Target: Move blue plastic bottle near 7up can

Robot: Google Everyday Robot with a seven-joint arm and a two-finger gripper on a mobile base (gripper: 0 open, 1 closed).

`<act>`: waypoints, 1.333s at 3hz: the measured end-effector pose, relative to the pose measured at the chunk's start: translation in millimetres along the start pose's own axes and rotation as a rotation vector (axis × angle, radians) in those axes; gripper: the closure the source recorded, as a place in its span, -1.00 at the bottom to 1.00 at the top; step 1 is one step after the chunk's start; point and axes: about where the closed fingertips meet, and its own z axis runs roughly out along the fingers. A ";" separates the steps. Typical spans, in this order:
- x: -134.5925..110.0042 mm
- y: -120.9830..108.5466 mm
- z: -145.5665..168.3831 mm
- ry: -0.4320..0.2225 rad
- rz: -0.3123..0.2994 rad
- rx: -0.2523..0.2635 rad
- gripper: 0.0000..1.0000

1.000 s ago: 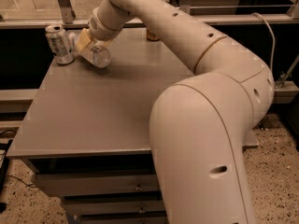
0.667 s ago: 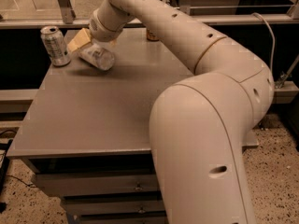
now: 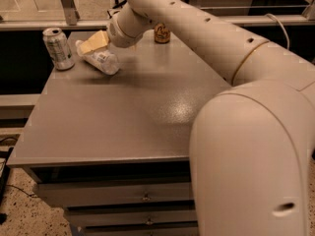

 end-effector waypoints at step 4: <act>52.3 -61.8 -119.0 -0.285 -0.015 0.007 -1.00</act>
Offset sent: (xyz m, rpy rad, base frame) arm -0.0546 -0.2020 0.0481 0.2136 -0.3102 -0.1292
